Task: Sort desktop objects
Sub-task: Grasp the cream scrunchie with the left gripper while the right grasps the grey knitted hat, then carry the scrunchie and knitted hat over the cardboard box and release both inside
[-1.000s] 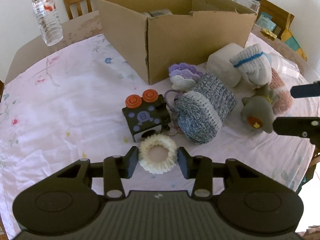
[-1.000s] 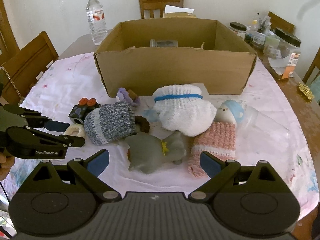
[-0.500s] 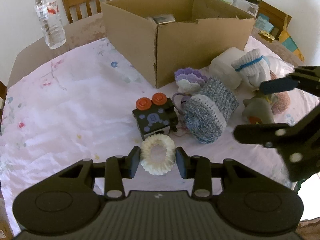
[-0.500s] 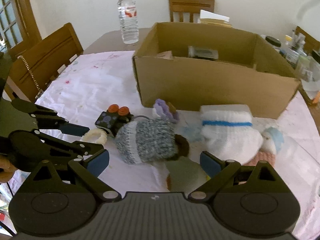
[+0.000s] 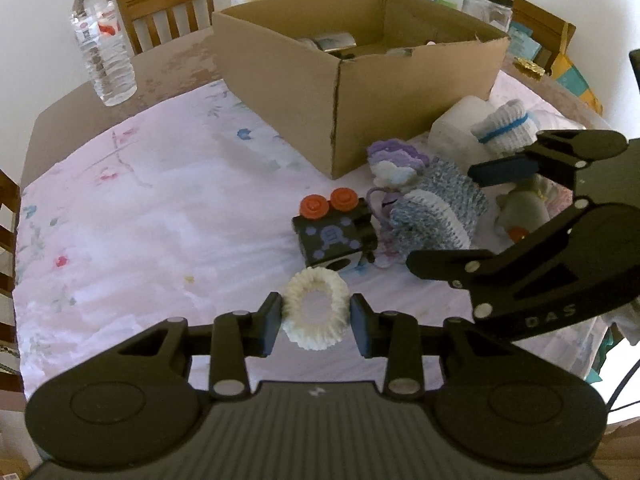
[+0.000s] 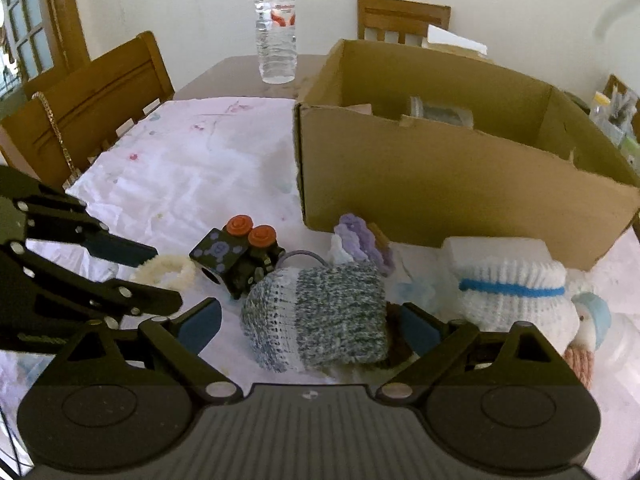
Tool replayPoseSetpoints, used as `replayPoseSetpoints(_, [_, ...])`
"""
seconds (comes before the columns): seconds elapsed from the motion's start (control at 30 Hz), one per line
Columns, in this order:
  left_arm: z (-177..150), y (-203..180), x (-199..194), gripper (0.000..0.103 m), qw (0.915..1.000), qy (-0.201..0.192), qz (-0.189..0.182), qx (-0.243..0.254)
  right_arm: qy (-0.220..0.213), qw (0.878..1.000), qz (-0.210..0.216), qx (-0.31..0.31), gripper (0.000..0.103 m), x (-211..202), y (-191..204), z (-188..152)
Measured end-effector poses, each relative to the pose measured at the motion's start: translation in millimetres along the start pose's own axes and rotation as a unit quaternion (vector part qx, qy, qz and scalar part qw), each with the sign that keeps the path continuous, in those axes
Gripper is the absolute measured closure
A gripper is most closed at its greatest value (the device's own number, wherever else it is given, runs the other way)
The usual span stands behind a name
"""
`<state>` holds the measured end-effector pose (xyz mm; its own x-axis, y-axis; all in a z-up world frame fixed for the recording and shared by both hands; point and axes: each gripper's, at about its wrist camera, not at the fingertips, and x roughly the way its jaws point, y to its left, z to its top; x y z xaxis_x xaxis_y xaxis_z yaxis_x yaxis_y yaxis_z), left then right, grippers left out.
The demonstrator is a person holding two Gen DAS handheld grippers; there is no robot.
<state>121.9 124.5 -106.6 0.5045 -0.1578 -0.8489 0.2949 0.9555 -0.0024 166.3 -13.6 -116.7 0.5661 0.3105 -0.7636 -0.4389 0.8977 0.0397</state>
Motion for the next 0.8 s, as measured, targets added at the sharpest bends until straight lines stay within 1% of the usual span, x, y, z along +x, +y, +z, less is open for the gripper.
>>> replayPoseSetpoints(0.13, [1, 4, -4, 0.067, 1.0, -0.002, -0.004, 0.0, 0.001, 1.0, -0.006, -0.011, 0.013, 5, 6, 0])
replayPoseSetpoints(0.23, [4, 5, -8, 0.067, 0.9999, -0.008, -0.007, 0.003, 0.003, 1.0, -0.012, -0.014, 0.014, 7, 8, -1])
replayPoseSetpoints(0.27, [5, 5, -10, 0.067, 0.9999, -0.011, -0.008, 0.004, 0.003, 1.0, -0.015, -0.015, 0.019, 8, 9, -1])
replayPoseSetpoints(0.33, [8, 4, -13, 0.067, 0.9998, -0.016, -0.01, 0.006, 0.01, 0.999, -0.025, -0.02, 0.024, 11, 10, -2])
replayPoseSetpoints(0.43, [12, 3, -19, 0.067, 0.9996, -0.024, -0.012, 0.009, 0.01, 0.999, -0.028, -0.019, 0.028, 9, 10, 0])
replayPoseSetpoints(0.8, [31, -3, -43, 0.067, 0.9982, -0.053, -0.017, 0.021, -0.008, 0.999, -0.032, -0.015, 0.029, -21, 8, 11])
